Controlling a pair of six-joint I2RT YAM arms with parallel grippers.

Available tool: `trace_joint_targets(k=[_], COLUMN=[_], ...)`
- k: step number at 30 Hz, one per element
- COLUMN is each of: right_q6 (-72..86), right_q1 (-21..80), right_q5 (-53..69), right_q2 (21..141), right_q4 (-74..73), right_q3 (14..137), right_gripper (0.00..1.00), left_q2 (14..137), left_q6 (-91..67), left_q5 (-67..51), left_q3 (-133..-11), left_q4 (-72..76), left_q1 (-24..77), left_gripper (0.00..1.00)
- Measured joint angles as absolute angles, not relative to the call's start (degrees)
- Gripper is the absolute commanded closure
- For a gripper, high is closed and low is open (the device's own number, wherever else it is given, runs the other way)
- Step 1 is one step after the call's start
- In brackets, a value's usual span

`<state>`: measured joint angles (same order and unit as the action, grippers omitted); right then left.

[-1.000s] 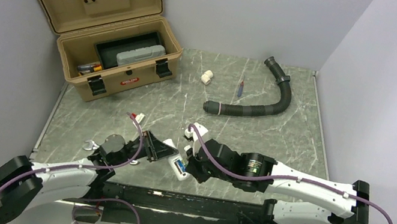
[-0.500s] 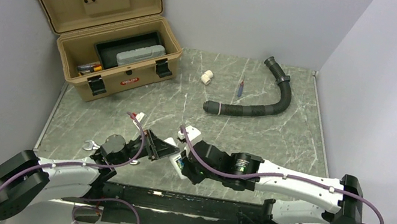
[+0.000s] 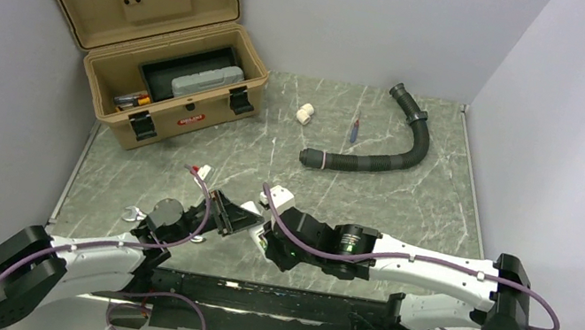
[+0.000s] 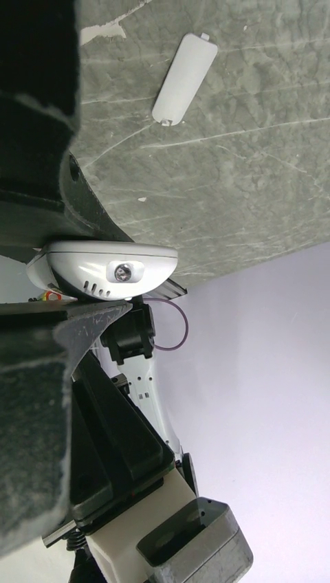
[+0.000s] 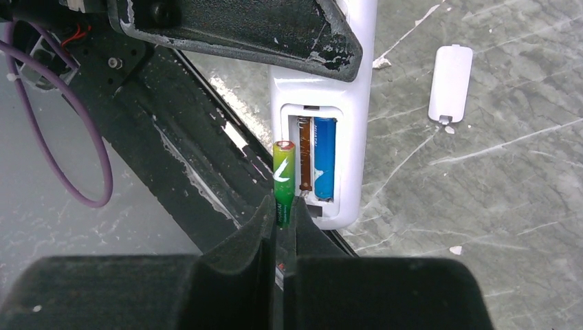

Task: Load the batteries into the remote control
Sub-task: Load the battery into the remote control.

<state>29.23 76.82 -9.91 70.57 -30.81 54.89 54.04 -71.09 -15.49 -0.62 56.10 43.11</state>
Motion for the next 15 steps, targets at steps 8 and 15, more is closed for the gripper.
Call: trace_joint_targets(k=[8,15], right_q6=[29.8,31.0], right_q1=[76.8,76.8], right_q5=[-10.2,-10.7], right_q2=[71.3,71.3], right_q4=[-30.7,-30.7], right_q3=[54.9,55.0], right_gripper=[0.88,0.89], left_q2=[53.3,52.6], left_q6=[-71.0,-70.7], left_q5=[-15.1,-14.9], left_q3=[-0.6,-0.6], left_q4=[54.8,54.5], left_q1=[43.1,43.1], left_gripper=[1.00,1.00])
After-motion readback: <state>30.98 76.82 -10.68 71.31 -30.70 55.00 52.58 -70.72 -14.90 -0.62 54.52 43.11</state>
